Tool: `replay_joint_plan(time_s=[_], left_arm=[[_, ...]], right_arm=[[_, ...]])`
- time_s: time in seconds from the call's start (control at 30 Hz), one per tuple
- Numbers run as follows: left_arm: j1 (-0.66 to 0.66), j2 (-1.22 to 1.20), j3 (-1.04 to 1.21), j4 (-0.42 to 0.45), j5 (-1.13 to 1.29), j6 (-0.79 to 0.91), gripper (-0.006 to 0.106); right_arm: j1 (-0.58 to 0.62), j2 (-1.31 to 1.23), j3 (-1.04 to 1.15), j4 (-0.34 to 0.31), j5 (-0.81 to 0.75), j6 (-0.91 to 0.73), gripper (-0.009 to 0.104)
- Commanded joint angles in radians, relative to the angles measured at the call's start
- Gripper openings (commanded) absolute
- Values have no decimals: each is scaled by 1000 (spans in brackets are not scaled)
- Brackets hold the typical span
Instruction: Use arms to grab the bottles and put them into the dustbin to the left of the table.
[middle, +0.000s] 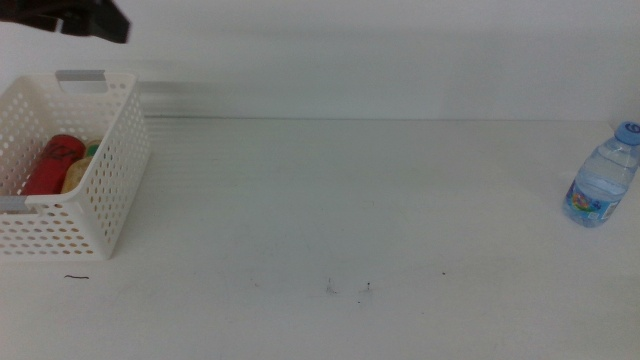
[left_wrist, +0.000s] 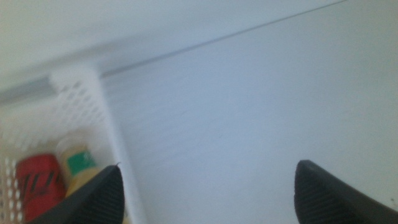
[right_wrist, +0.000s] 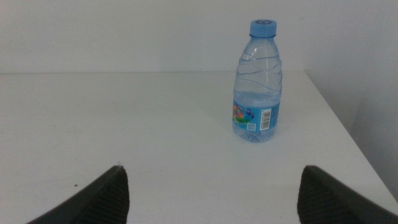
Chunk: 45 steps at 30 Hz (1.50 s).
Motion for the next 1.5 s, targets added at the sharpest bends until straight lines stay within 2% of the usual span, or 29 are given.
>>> replay_joint_plan(time_s=[0.0, 0.17, 0.4, 0.7, 1.03, 1.2, 1.47], left_arm=[[-52, -100, 102, -10, -104, 30, 94], [-167, -299, 303, -12, -241, 88, 94], [-267, -561, 498, -56, -261, 123, 94], [-269, -809, 687, -205, -238, 168, 94], [-269, -857, 724, -195, -240, 169, 94], [-269, -857, 724, -232, -240, 194, 94], [-269, -857, 724, -209, -244, 199, 94]], right_arm=[[-10, -5, 3, -8, -8, -6, 85], [-10, -5, 3, -8, -8, -6, 85], [-10, -5, 3, -8, -8, -6, 85], [-10, -5, 3, -8, -8, -6, 85], [-10, -5, 3, -8, -8, -6, 85], [-10, -5, 3, -8, -8, -6, 85], [-10, -5, 3, -8, -8, -6, 85]])
